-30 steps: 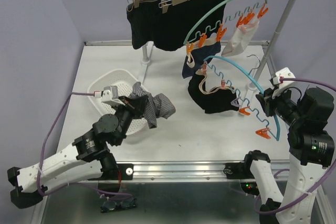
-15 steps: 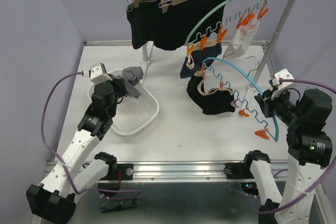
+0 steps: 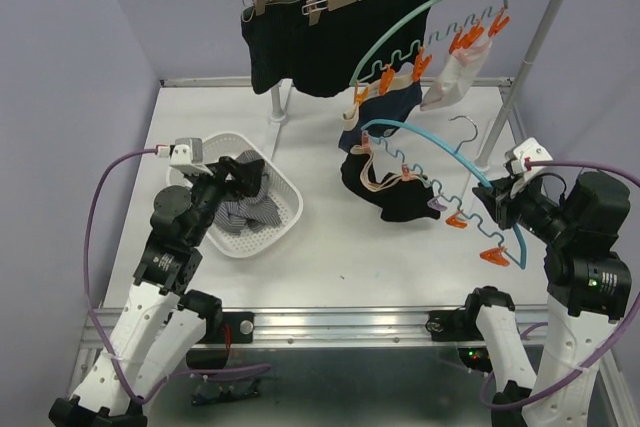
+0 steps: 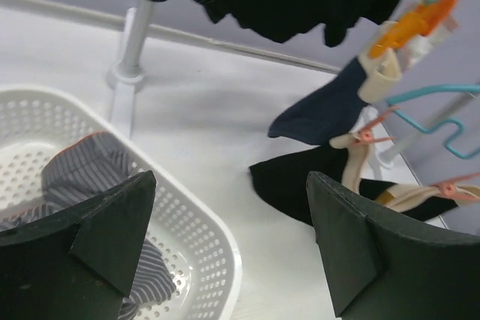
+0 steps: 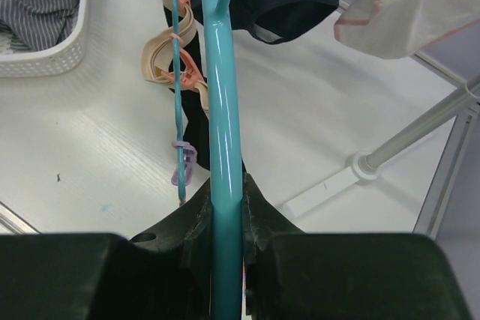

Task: Remove the underwear clipped to the hanger
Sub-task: Place the underwear in the bin.

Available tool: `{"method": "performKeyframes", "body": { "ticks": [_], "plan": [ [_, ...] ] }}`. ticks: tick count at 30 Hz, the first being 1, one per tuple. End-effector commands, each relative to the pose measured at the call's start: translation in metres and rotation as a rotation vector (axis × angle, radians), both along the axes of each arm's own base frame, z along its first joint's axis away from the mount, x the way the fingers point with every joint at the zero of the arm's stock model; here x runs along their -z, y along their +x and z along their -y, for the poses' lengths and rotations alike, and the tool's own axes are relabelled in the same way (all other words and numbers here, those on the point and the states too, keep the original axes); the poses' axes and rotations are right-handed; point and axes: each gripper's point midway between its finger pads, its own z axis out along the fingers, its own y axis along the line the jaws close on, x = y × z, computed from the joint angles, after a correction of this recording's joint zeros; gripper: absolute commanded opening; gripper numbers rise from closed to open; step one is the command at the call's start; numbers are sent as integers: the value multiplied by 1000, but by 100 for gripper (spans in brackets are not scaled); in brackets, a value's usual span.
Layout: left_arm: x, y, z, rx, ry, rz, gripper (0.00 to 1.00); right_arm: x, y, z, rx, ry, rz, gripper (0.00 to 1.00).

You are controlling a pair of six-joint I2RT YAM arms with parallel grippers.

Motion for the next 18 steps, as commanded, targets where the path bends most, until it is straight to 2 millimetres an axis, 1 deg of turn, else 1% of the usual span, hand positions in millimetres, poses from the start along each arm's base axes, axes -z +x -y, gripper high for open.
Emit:
{"method": "performKeyframes", "body": {
  "ticks": [1, 2, 3, 5, 6, 7, 8, 11, 13, 18],
  "plan": [
    [-37, -24, 40, 291, 73, 215, 94, -18, -4, -15, -114, -17, 92, 1],
    [-39, -27, 44, 324, 88, 242, 94, -18, -9, -19, -149, -20, 95, 0],
    [-44, -36, 52, 389, 91, 299, 94, -18, -11, -22, -165, -20, 96, 1],
    [-51, -43, 58, 434, 101, 362, 94, -18, -16, -28, -204, -10, 89, 1],
    [-57, -47, 60, 452, 107, 418, 94, -19, -19, -30, -225, -22, 103, 1],
    [-61, -55, 66, 502, 116, 455, 94, -16, -23, -33, -246, -19, 93, 1],
    [-66, -61, 71, 548, 125, 499, 94, -18, -27, -37, -279, -19, 104, 1],
    [-64, -64, 81, 622, 165, 535, 95, -19, -35, -44, -328, -19, 109, 1],
    [-58, -68, 92, 711, 188, 544, 94, -18, -37, -44, -341, -28, 111, 1],
    [-44, -72, 108, 831, 226, 560, 95, -17, -41, -48, -362, -24, 114, 0]
  ]
}}
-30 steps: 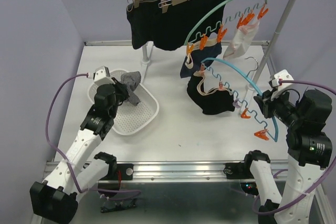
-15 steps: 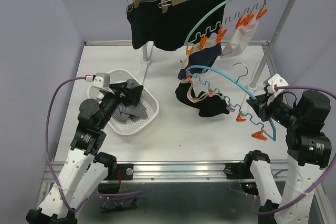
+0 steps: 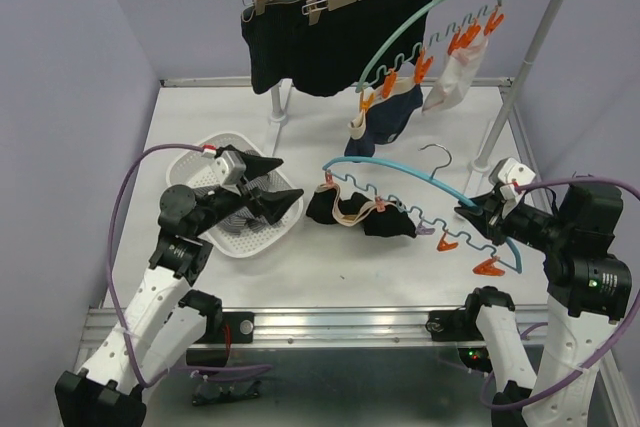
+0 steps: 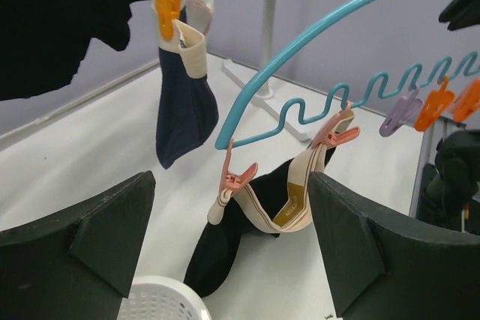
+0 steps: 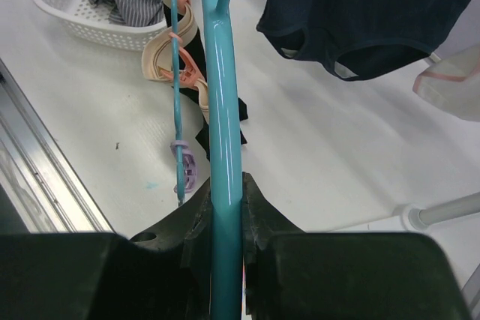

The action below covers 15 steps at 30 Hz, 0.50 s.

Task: Remove the underwear clipped to the hanger
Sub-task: Place the underwear in the bin, then remove the underwear from the hanger.

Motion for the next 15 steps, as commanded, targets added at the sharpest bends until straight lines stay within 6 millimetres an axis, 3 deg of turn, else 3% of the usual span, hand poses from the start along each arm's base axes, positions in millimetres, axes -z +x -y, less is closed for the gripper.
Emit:
{"method": "performKeyframes", "body": {
  "ticks": [1, 9, 15],
  "plan": [
    [-7, -21, 21, 171, 38, 133, 95, -26, -9, -10, -73, 0, 109, 1],
    [16, -23, 54, 187, 92, 162, 94, -25, -12, -12, -82, 6, 108, 0],
    [35, 9, 54, 51, 157, 156, 93, -21, -12, -12, -81, 7, 102, 1]
  ]
}}
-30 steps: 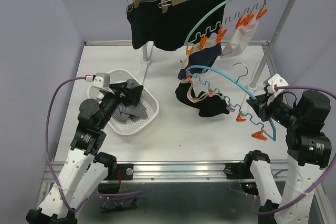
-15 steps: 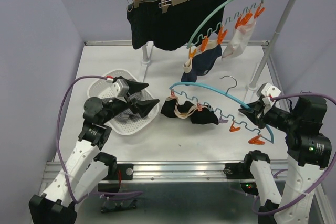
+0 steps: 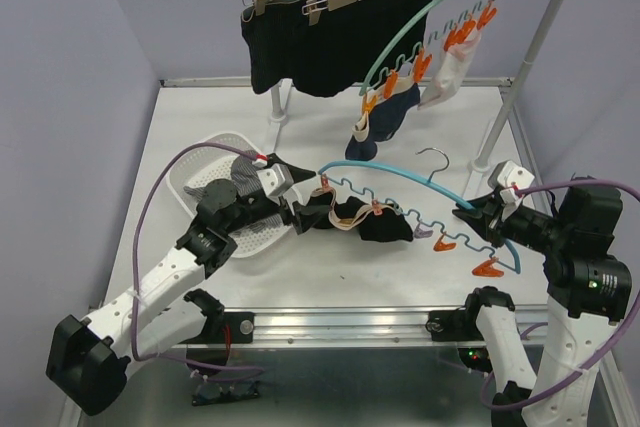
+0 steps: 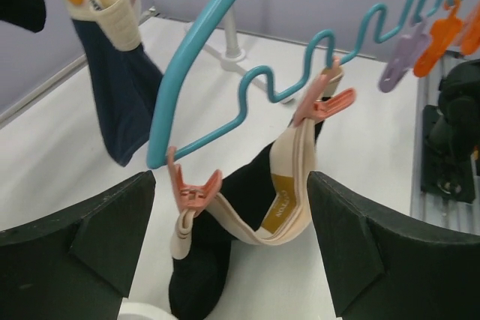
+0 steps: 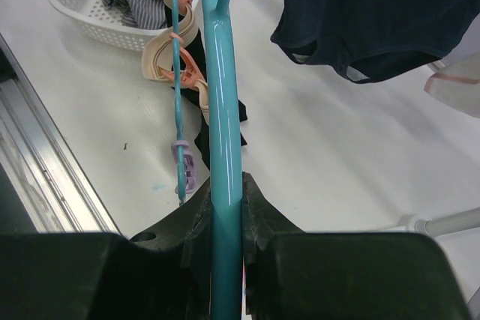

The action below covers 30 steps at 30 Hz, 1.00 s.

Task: Remove the underwear clipped to the hanger
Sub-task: Remove the underwear from the hanger.

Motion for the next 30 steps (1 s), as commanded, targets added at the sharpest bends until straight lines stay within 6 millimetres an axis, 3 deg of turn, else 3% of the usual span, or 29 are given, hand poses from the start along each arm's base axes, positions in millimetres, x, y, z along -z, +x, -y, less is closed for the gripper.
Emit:
{"method": "performKeyframes", "body": {
  "ticks": [1, 9, 23, 30],
  "plan": [
    [-4, 22, -6, -106, 15, 114, 93, -21, -7, -7, -39, 0, 100, 1],
    [-2, 33, -13, -182, 6, 142, 93, -18, -9, -7, -45, -1, 102, 1],
    [9, 30, 18, -57, 30, 103, 79, -16, -11, -8, -49, 0, 104, 1],
    [-1, 32, 22, -61, -13, 114, 75, -14, -11, -8, -49, 2, 98, 1]
  ]
}}
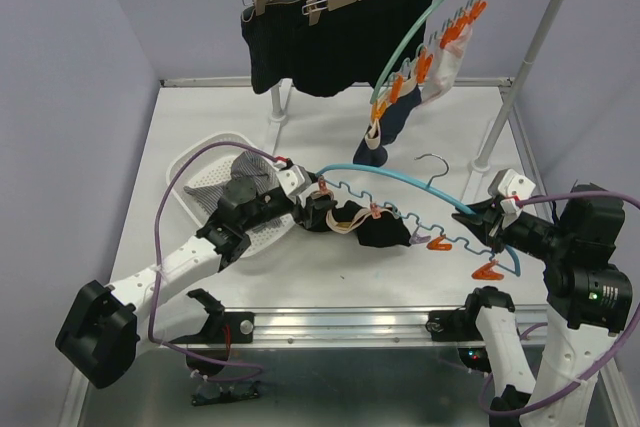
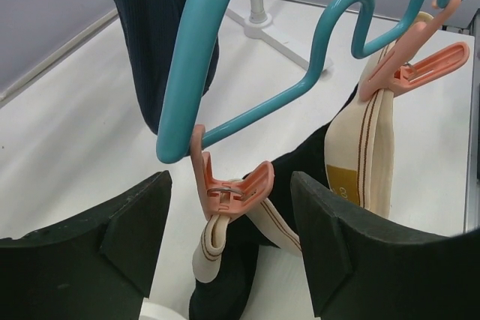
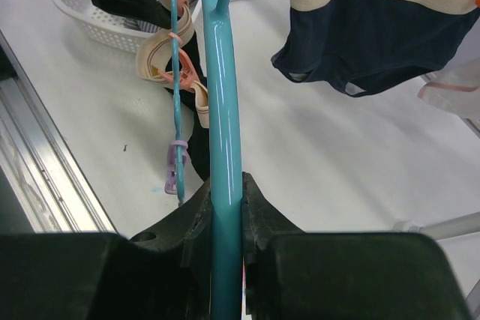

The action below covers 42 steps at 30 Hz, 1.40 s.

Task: Remove the underwear clipped to the hanger
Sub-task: Remove the underwear from the hanger.

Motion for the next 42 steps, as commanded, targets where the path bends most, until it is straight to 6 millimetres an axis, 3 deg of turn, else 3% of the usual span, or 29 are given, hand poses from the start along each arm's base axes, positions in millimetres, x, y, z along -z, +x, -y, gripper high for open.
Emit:
{"method": "performKeyframes", "body": {
  "ticks": [1, 6, 10, 11, 13, 14, 17, 22, 24, 25, 29, 36, 42],
  "plan": [
    [-51, 1, 7, 15, -107, 121, 75, -10, -2, -5, -36, 7, 61, 1],
    [-54, -1, 7, 15, -121, 134, 71, -9, -2, -5, -34, 7, 58, 1],
    [-57, -1, 6, 10, -132, 139, 60, -9, -2, -5, -36, 7, 58, 1],
    [-56, -1, 6, 9, -131, 139, 55, -9, -2, -5, -36, 7, 58, 1],
    [-56, 1, 5, 2, -132, 133, 36, -9, -2, -5, -36, 7, 58, 1],
    [-55, 1, 5, -1, -131, 133, 21, -9, -3, -5, -36, 7, 59, 0],
    [-56, 1, 5, -1, -132, 133, 0, -9, -2, -5, -34, 7, 58, 0],
    [-60, -1, 1, -11, -144, 139, 0, -9, -1, -3, -22, 4, 55, 1],
    [-61, -1, -2, -29, -146, 133, 18, -8, 0, -2, -13, 1, 51, 1],
    [-64, -1, -6, -51, -151, 129, 44, -7, 2, -1, -5, 0, 47, 1],
    [-72, -6, -20, -99, -163, 134, 99, -7, 4, 1, 9, -1, 45, 1],
    [-82, -24, -42, -128, -161, 187, 99, -8, 5, 1, 11, 3, 44, 1],
    [-83, -50, -32, 5, -190, 146, 97, -7, 6, 1, 9, 8, 39, 0]
  ]
}}
